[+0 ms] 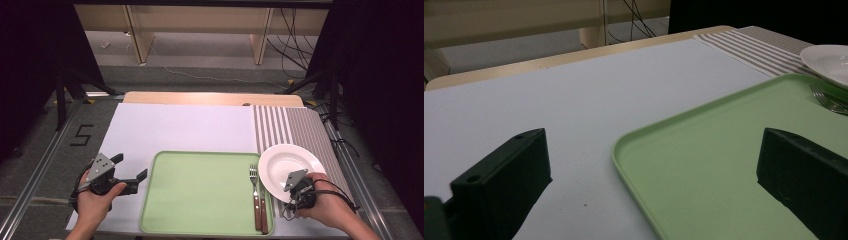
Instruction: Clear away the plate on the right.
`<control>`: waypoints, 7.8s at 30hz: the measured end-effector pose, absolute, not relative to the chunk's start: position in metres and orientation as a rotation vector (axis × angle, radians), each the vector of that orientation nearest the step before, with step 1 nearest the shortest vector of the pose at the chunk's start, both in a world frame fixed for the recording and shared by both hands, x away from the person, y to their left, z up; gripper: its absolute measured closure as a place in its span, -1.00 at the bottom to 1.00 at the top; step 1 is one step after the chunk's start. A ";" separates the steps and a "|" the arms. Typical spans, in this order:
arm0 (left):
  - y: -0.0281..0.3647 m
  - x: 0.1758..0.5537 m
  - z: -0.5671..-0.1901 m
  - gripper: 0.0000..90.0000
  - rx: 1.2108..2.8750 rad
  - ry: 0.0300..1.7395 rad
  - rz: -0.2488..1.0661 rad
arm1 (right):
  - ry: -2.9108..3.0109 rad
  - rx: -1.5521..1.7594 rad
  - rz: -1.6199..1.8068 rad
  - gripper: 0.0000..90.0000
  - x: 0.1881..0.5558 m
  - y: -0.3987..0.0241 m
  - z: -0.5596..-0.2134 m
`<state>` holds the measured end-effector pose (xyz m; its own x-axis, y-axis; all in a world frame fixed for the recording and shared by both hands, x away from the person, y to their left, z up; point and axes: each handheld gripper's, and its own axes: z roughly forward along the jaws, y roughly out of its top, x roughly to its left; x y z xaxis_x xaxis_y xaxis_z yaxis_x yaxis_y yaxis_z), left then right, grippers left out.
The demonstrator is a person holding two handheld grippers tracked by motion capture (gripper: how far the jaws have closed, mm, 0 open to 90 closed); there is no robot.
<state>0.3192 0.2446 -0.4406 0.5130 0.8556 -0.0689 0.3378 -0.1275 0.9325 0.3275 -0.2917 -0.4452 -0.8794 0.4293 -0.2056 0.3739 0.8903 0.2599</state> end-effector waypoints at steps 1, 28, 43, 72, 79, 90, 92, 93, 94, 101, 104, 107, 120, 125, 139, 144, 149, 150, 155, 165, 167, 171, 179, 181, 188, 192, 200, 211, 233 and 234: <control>0.245 0.319 -0.441 -0.99 1.702 1.018 0.615 | 2.802 0.605 0.306 -0.12 0.328 -0.291 -0.446; 0.244 0.319 -0.440 -0.99 1.702 1.017 0.615 | 2.806 0.425 0.198 0.22 0.324 -0.278 -0.450; 0.245 0.319 -0.440 -0.99 1.701 1.016 0.615 | 2.741 0.475 0.281 0.60 0.333 -0.281 -0.402; 0.246 0.319 -0.440 -0.99 1.698 1.018 0.616 | 2.601 0.700 0.362 0.90 0.374 -0.295 -0.341; 0.246 0.320 -0.440 -0.99 1.696 1.018 0.616 | 2.605 0.797 0.429 0.91 0.382 -0.298 -0.329; 0.245 0.320 -0.440 -0.99 1.692 1.022 0.614 | 2.567 0.904 0.556 0.95 0.390 -0.302 -0.311; 0.245 0.320 -0.441 -0.99 1.691 1.023 0.613 | 2.569 0.903 0.555 0.95 0.390 -0.301 -0.310; 0.245 0.320 -0.441 -0.99 1.691 1.024 0.613 | 2.574 0.914 0.558 0.95 0.390 -0.300 -0.310; 0.245 0.320 -0.441 -0.99 1.692 1.025 0.613 | 2.572 0.912 0.557 0.95 0.390 -0.300 -0.310; 0.246 0.320 -0.441 -0.99 1.692 1.024 0.613 | 2.568 0.952 0.595 0.95 0.389 -0.298 -0.306; 0.245 0.320 -0.441 -0.99 1.691 1.025 0.613 | 2.576 0.946 0.605 0.95 0.388 -0.295 -0.304; 0.246 0.320 -0.441 -0.99 1.692 1.021 0.613 | 2.572 0.932 0.617 0.95 0.387 -0.292 -0.303; 0.246 0.320 -0.440 -0.99 1.691 1.024 0.616 | 2.596 0.871 0.653 0.95 0.383 -0.273 -0.293; 0.246 0.320 -0.440 -0.99 1.690 1.023 0.616 | 2.604 0.861 0.671 0.95 0.381 -0.266 -0.289; 0.245 0.320 -0.440 -0.99 1.690 1.023 0.615 | 2.629 0.776 0.723 0.95 0.377 -0.240 -0.281; 0.245 0.319 -0.440 -0.99 1.692 1.022 0.616 | 2.644 0.752 0.749 0.96 0.376 -0.228 -0.280; 0.245 0.319 -0.440 -0.99 1.692 1.021 0.616 | 2.656 0.709 0.766 0.95 0.375 -0.216 -0.281; 0.245 0.319 -0.440 -0.99 1.690 1.022 0.616 | 2.656 0.704 0.770 0.95 0.375 -0.213 -0.281; 0.245 0.320 -0.440 -0.99 1.691 1.022 0.615 | 2.668 0.669 0.791 0.95 0.374 -0.200 -0.281; 0.245 0.319 -0.440 -0.99 1.691 1.020 0.616 | 2.696 0.600 0.833 0.95 0.370 -0.176 -0.281; 0.246 0.320 -0.440 -0.99 1.691 1.021 0.615 | 2.713 0.587 0.833 0.95 0.369 -0.172 -0.281; 0.245 0.320 -0.440 -0.99 1.692 1.019 0.616 | 2.716 0.566 0.839 0.95 0.367 -0.164 -0.282; 0.245 0.319 -0.440 -0.99 1.693 1.018 0.617 | 2.756 0.502 0.854 0.95 0.364 -0.148 -0.286; 0.245 0.319 -0.440 -0.99 1.691 1.021 0.616 | 2.762 0.488 0.848 0.95 0.363 -0.144 -0.288; 0.245 0.319 -0.440 -0.99 1.691 1.020 0.616 | 2.798 0.446 0.850 0.95 0.361 -0.131 -0.294; 0.246 0.320 -0.440 -0.99 1.690 1.017 0.614 | 2.822 0.429 0.837 0.95 0.360 -0.125 -0.298; 0.245 0.319 -0.440 -0.99 1.692 1.019 0.614 | 2.823 0.389 0.834 0.95 0.360 -0.119 -0.303; 0.245 0.319 -0.440 -0.99 1.692 1.019 0.612 | 2.811 0.354 0.840 0.95 0.358 -0.110 -0.306; 0.245 0.319 -0.440 -0.99 1.695 1.017 0.612 | 2.890 0.270 0.862 0.82 0.344 -0.096 -0.321; 0.246 0.319 -0.440 -0.99 1.695 1.017 0.612 | 2.898 0.263 0.861 0.81 0.342 -0.095 -0.323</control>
<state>0.3194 0.2455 -0.4404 0.5137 0.8548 -0.0739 0.3355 -0.1208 0.9342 0.3425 -0.0950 -0.3231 -0.9793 0.1955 -0.0533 0.1347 0.8246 0.5494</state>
